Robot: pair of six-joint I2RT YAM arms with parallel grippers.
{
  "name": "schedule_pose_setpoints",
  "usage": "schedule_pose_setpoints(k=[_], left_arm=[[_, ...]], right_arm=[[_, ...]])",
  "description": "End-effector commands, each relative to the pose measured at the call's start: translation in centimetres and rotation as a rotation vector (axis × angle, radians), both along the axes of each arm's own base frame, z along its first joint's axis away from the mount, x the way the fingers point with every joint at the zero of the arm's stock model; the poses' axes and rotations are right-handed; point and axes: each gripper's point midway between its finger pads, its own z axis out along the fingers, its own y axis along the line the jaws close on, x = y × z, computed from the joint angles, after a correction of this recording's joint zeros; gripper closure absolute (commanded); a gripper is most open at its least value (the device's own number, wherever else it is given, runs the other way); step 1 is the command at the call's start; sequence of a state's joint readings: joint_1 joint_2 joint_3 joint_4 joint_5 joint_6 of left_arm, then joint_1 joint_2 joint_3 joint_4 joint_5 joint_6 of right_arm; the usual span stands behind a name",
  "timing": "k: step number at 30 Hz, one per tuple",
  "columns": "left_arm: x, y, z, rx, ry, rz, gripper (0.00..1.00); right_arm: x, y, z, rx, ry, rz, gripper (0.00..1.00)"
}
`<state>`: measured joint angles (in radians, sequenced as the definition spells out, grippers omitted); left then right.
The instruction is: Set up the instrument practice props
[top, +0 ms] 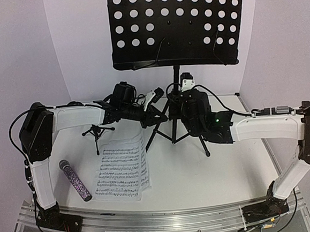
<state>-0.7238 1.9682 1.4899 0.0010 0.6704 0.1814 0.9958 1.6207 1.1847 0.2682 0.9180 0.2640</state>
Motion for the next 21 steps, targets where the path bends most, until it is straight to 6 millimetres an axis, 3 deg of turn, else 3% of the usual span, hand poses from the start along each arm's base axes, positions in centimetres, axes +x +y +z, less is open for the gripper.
schedule_pose_setpoints(k=[1,5,14,21], left_arm=[[-1.0,0.3,-2.1,0.045,0.069,-0.017,1.0],[-0.9,0.3,-2.1,0.044,0.069,-0.017,1.0],[-1.0,0.2,-1.9,0.04,0.062,-0.02,1.0],[-0.9,0.2,-1.9,0.041,0.058,-0.019,1.0]], right_arm=[[0.0,-2.4,-1.4,0.426,0.101,-0.171,1.0],[-0.5,-3.2,-3.4,0.686,0.177,-0.236,1.0],[-0.4,-4.4,-5.6,1.093,0.284,-0.326,1.0],[-0.1,-4.4,-5.7,1.291,0.337,-0.346,1.0]])
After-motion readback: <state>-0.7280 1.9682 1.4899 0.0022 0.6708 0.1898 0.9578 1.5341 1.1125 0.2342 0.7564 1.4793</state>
